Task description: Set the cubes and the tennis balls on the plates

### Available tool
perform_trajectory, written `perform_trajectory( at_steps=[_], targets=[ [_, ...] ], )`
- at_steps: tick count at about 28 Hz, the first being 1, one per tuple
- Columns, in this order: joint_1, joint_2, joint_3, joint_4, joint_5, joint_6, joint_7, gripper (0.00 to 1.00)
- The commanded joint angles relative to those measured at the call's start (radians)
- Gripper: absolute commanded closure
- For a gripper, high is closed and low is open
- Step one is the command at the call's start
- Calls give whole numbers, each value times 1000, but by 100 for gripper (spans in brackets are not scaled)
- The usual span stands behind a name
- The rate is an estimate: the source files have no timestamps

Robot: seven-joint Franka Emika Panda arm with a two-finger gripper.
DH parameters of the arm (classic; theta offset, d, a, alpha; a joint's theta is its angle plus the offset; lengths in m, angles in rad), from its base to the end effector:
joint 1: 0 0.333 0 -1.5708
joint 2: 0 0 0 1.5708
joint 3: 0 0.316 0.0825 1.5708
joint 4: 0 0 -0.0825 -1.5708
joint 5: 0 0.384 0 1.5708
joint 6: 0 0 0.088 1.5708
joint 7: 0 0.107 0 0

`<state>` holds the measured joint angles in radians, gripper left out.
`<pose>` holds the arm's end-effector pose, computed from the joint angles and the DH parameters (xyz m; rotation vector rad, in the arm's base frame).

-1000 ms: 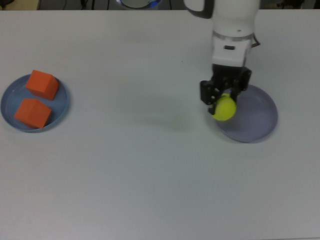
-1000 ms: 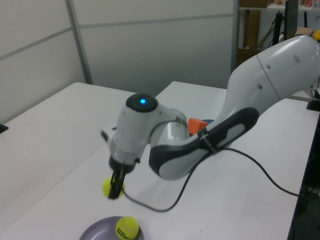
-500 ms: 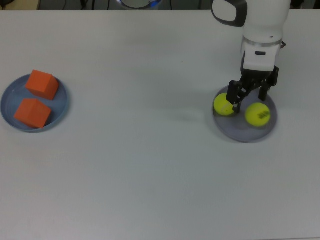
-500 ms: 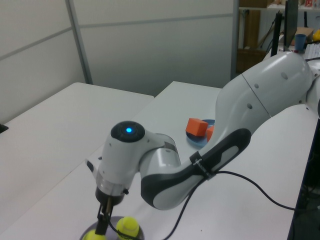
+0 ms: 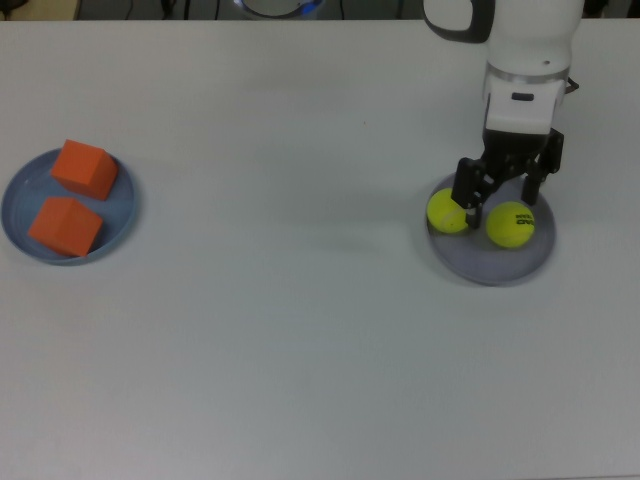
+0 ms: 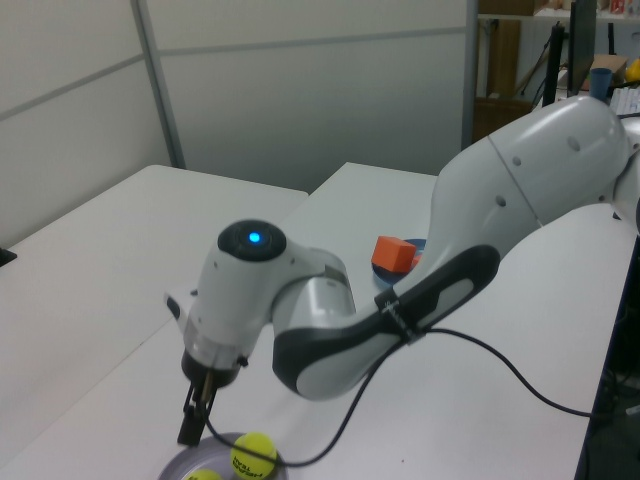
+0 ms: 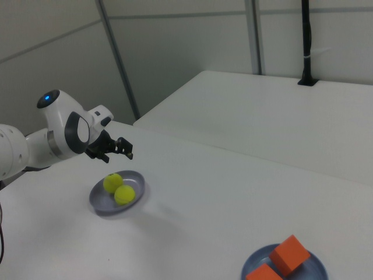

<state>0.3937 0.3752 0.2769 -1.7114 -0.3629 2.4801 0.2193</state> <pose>0.5517 0.4117 0.4225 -2.8906 -0.9785 -0.6968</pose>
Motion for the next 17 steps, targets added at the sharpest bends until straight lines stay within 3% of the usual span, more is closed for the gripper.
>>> perform_trajectory(
  at_steps=[1, 7, 8, 13, 17],
  targets=[
    [-33, -87, -25, 32, -21, -171, 5, 0],
    [-107, -182, -25, 104, 22, -447, -73, 0],
    [-130, -202, -27, 146, 74, -534, -108, 0],
    [-229, -246, -36, 269, 232, -798, -219, 0],
    [-274, -259, -41, 305, 263, -915, -222, 0]
  ],
)
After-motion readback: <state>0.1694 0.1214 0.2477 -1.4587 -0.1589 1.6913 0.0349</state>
